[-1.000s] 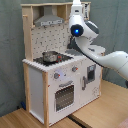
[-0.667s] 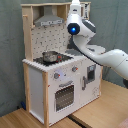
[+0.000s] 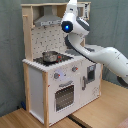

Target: Play with the kitchen

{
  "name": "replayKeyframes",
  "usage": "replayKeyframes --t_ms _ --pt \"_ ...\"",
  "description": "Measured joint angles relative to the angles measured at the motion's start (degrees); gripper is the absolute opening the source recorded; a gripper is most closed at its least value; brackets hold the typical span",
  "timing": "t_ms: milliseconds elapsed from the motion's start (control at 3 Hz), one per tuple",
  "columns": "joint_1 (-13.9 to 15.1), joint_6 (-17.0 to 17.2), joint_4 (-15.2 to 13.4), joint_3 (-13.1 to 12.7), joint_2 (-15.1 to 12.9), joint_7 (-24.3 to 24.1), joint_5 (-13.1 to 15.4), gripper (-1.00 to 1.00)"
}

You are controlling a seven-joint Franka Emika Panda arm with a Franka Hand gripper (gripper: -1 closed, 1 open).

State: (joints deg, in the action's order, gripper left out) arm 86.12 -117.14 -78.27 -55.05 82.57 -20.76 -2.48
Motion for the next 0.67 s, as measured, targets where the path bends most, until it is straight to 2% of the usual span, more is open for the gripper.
replayKeyframes --t_ms 333,667 --pt "2.94 2.87 2.00 -0.80 -0.81 -2.72 -0.95 1.00" --pt "3.03 2.90 2.00 -0.80 -0.95 -2.72 -0.95 -1.00"
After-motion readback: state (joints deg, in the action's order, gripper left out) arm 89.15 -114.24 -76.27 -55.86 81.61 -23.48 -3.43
